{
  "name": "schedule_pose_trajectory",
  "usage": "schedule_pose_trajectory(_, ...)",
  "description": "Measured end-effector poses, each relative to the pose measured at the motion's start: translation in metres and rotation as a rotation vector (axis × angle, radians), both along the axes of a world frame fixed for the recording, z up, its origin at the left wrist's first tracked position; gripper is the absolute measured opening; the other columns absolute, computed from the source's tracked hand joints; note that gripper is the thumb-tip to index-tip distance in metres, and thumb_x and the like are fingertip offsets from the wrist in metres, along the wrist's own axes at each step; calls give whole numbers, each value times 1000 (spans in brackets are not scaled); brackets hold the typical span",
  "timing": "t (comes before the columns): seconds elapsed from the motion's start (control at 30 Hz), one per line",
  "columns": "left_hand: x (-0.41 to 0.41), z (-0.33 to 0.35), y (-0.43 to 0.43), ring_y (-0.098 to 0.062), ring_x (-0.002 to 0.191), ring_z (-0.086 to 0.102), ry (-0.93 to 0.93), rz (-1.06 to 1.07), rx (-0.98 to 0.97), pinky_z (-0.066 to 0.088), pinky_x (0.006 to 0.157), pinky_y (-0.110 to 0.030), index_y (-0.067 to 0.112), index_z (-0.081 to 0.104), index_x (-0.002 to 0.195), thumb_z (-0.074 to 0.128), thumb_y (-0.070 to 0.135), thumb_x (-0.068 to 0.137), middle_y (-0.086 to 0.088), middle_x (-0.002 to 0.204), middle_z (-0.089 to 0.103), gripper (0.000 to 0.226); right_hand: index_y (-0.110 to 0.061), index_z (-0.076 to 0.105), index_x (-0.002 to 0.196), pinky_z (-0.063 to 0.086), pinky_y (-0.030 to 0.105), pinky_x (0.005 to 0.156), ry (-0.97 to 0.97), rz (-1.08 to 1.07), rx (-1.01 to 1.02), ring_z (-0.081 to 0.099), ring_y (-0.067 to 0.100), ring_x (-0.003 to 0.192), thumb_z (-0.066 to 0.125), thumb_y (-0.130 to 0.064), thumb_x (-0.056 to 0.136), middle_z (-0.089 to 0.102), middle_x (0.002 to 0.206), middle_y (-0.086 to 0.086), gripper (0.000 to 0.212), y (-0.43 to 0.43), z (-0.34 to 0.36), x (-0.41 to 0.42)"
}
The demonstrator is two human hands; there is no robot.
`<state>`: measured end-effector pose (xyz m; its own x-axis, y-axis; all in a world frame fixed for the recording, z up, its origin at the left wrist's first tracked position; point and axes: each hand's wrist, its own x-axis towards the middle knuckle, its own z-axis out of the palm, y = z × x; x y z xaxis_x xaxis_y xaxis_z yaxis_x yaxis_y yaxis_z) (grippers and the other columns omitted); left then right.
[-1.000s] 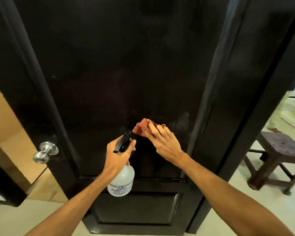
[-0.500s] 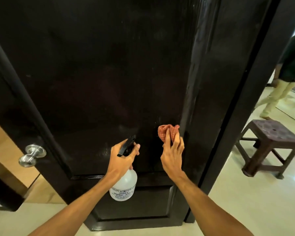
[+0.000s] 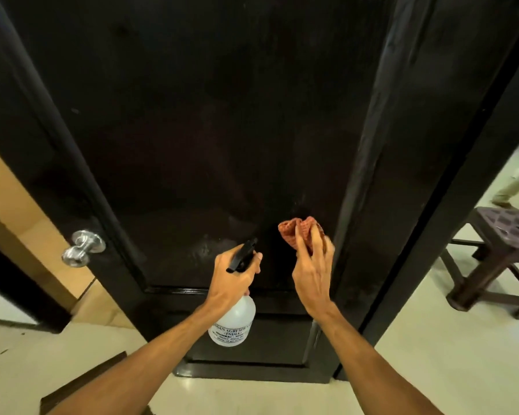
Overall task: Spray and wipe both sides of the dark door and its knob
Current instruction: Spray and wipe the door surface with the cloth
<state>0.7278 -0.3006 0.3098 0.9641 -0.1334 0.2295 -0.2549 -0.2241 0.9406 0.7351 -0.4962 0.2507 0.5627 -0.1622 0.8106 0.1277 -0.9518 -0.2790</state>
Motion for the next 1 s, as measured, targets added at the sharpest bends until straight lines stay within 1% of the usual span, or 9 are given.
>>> schedule_pose_trajectory(0.1,0,-8,10,-19,42,55,22,28,-4,50,41,-35,10,72,93,72,20,99,-15,72,69,12,-8,54,148,46,42,105,-120,21,81,49,39,122,59,9,94,35,151,18,57,9,32,15)
schedule_pose_trajectory(0.17,2,-15,22,-18,45,57,37,64,-10,50,40,-33,11,71,93,73,20,98,-15,73,69,11,-5,54,147,37,28,111,-167,-5,208,49,37,121,58,4,98,38,146,20,50,18,38,23)
schedule_pose_trajectory(0.23,0,-20,29,-16,47,59,38,100,-10,50,39,-32,13,71,93,74,20,98,-12,75,71,9,-4,54,147,32,25,114,-170,-45,258,49,38,120,58,4,98,41,143,24,50,32,28,25)
schedule_pose_trajectory(0.33,1,-32,51,-14,46,59,63,187,3,49,39,-29,16,70,89,73,18,98,-14,75,71,10,-6,50,150,53,45,99,36,111,24,46,42,118,64,11,86,38,144,25,68,83,-16,26)
schedule_pose_trajectory(0.4,-4,-39,68,-15,44,56,72,226,10,47,39,-28,16,70,88,72,17,99,-16,74,70,11,-12,39,157,60,46,85,290,282,-123,43,38,122,69,14,75,32,150,20,92,115,-44,18)
schedule_pose_trajectory(0.47,-9,-43,84,-14,43,55,70,244,9,47,39,-27,13,70,89,72,15,99,-19,75,68,10,-12,37,158,62,44,78,403,371,-137,42,35,124,69,15,70,33,152,17,98,129,-56,15)
schedule_pose_trajectory(0.7,-3,-41,140,-16,40,50,66,306,-54,45,38,-28,6,66,84,71,10,99,-23,69,62,16,-5,59,142,54,40,88,2,227,-111,47,37,112,62,12,87,41,138,20,58,139,14,48)
schedule_pose_trajectory(0.9,-2,-58,173,-12,45,57,114,369,-41,48,42,-30,13,70,86,72,16,98,-14,72,70,13,-9,55,144,59,37,84,340,431,-548,57,31,105,73,4,69,37,144,16,78,182,-35,45)
schedule_pose_trajectory(1.0,1,-63,197,-17,46,55,126,426,-64,49,42,-32,10,70,88,72,16,99,-22,74,68,12,-7,53,146,59,39,84,262,438,-583,52,32,107,53,5,79,40,144,17,67,204,-7,60)
